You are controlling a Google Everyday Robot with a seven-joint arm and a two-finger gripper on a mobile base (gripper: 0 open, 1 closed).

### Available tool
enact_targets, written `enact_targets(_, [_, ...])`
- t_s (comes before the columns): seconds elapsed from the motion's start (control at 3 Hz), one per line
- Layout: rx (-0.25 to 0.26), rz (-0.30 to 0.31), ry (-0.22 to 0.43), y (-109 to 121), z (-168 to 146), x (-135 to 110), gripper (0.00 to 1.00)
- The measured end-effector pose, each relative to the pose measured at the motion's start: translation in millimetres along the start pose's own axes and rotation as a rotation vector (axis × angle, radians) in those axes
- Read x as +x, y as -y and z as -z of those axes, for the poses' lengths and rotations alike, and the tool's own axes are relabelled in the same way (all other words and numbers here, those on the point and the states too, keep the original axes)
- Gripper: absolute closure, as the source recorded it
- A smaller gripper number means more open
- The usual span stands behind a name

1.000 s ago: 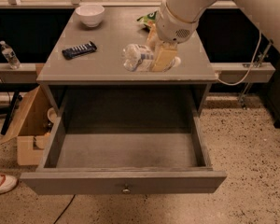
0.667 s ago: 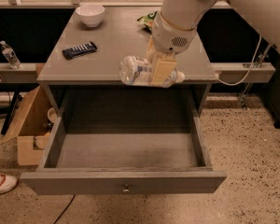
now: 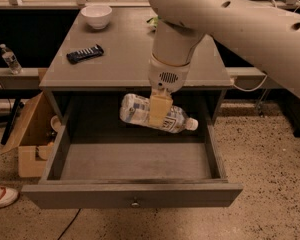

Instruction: Place blue plastic bottle into top drawer

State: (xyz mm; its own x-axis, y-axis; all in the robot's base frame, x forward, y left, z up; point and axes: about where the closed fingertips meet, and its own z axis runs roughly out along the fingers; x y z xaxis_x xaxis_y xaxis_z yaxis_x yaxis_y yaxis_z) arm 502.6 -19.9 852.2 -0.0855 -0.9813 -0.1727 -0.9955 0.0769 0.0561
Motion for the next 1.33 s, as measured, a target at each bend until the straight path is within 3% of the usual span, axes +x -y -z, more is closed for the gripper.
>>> enact_targets(0.67, [-0.015, -0.005, 0.023, 1.5, -14.2, 0.1, 1.0])
enact_targets(1.0, [-0.058, -0.017, 0.072, 5.2, -59.4, 2.1, 1.0])
enact_targets(1.33, [-0.065, -0.045, 0.105, 15.2, -107.2, 2.3, 1.0])
